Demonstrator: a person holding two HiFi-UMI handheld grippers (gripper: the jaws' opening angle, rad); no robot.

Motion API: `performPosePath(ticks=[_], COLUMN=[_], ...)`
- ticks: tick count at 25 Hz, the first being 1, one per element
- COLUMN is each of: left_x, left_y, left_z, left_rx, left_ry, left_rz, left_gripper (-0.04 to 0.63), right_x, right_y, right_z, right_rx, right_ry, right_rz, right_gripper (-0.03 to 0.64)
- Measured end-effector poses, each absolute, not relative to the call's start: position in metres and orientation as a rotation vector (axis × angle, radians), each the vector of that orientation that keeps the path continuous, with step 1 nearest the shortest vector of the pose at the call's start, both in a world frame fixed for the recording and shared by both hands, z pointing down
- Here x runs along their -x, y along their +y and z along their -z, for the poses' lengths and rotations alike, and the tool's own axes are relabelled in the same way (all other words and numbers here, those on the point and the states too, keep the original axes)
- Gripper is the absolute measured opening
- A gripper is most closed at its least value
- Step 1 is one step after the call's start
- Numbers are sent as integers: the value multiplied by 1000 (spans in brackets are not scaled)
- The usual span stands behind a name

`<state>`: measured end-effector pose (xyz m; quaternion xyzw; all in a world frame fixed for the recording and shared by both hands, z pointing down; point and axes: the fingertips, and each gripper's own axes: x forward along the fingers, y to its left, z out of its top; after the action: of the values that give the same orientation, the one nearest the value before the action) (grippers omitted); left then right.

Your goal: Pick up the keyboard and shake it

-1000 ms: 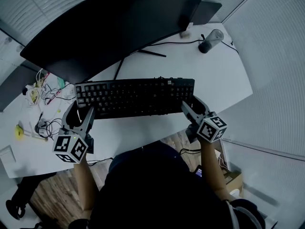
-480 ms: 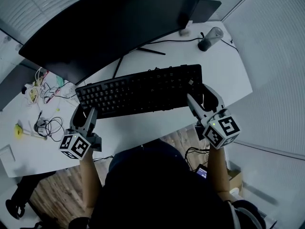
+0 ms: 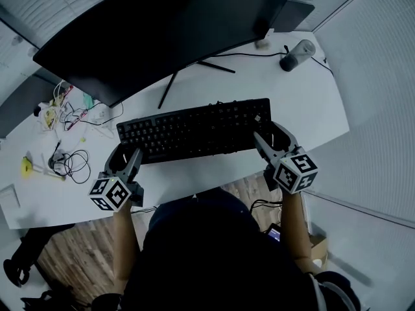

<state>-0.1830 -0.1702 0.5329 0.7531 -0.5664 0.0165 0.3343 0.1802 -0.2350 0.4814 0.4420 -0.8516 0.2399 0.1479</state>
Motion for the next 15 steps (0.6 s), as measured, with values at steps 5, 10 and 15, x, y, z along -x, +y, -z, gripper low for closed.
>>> performPosePath(ticks=[5, 10, 15], left_x=[179, 177, 179], left_y=[-164, -160, -159], left_z=[-562, -595, -624], left_rx=[-1929, -1880, -1830], left_ry=[-1452, -1418, -1388], left_rz=[-169, -246, -277], left_gripper=[314, 314, 314], right_x=[-186, -188, -186], right_y=[-230, -227, -231], right_z=[-534, -577, -613], right_rx=[-1246, -1213, -1170], right_ry=[-2397, -2342, -2291], right_rz=[-852, -957, -1028], right_gripper=[261, 261, 261])
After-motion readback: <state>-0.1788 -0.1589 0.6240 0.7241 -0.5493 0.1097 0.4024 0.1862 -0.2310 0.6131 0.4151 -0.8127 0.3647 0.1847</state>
